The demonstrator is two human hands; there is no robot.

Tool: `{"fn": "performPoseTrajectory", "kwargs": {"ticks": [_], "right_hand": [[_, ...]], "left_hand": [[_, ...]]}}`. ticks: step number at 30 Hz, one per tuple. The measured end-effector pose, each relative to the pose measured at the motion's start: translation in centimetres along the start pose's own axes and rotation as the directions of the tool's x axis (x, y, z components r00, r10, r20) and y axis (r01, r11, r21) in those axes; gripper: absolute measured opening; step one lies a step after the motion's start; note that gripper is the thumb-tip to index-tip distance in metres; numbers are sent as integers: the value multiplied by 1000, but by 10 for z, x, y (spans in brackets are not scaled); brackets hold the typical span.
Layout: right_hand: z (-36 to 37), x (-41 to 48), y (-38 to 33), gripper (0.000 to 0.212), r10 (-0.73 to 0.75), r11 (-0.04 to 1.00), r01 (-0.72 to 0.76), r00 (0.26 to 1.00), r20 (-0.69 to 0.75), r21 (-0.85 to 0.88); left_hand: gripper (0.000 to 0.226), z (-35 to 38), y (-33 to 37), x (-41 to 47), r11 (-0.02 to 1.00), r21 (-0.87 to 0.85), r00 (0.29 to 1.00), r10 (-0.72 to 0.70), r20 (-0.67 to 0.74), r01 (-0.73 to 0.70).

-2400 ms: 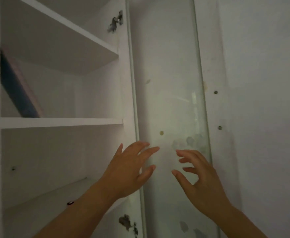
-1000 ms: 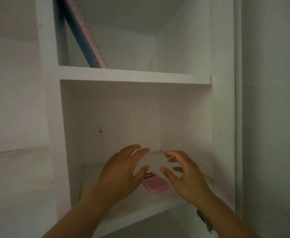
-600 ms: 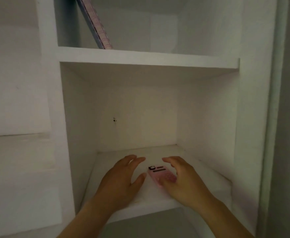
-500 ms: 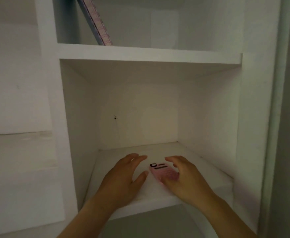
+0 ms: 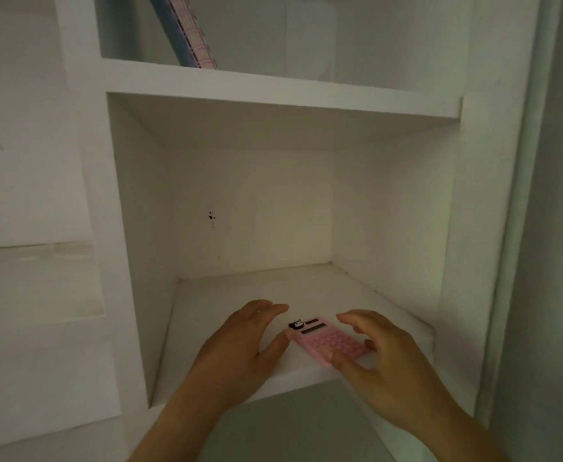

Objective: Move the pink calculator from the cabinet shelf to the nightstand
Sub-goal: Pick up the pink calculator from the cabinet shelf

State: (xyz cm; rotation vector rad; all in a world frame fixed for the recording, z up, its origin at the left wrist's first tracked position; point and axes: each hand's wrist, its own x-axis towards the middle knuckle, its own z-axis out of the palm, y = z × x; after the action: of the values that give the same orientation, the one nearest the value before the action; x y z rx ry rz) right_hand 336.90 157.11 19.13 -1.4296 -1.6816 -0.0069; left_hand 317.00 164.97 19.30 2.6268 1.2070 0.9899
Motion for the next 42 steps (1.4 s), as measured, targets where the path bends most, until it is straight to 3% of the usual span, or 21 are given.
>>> {"fn": "performPoseTrajectory", "kwargs": {"ticks": [5, 10, 17, 22, 26, 36, 42], "right_hand": [[3, -7, -14, 45, -17, 999, 17, 1000, 16, -34], [6, -23, -9, 44, -67, 992, 66, 998, -1, -109], [3, -28, -2, 50, -69, 995, 67, 997, -20, -71], [13, -32, 6, 39, -194, 978, 188, 980, -54, -95], [11, -39, 8, 29, -254, 967, 246, 953, -163, -67], [-15, -86, -11, 25, -190, 982, 188, 943, -274, -37], [-11, -130, -25, 16, -127, 992, 127, 961, -244, -15]], "left_hand": [[42, 0, 1, -2, 1000, -4, 999, 20, 31, -19], [67, 3, -4, -1, 1000, 2, 995, 14, 96, -15], [71, 4, -6, -2, 1000, -8, 995, -17, 94, 18], [70, 5, -6, -2, 1000, -11, 998, -16, 63, 17], [65, 0, 0, -5, 1000, -26, 1000, 0, 20, 1], [45, -12, 24, -52, 976, -129, 983, 169, -77, -178], [43, -10, 33, -117, 976, -156, 986, 138, -90, -151]]}}
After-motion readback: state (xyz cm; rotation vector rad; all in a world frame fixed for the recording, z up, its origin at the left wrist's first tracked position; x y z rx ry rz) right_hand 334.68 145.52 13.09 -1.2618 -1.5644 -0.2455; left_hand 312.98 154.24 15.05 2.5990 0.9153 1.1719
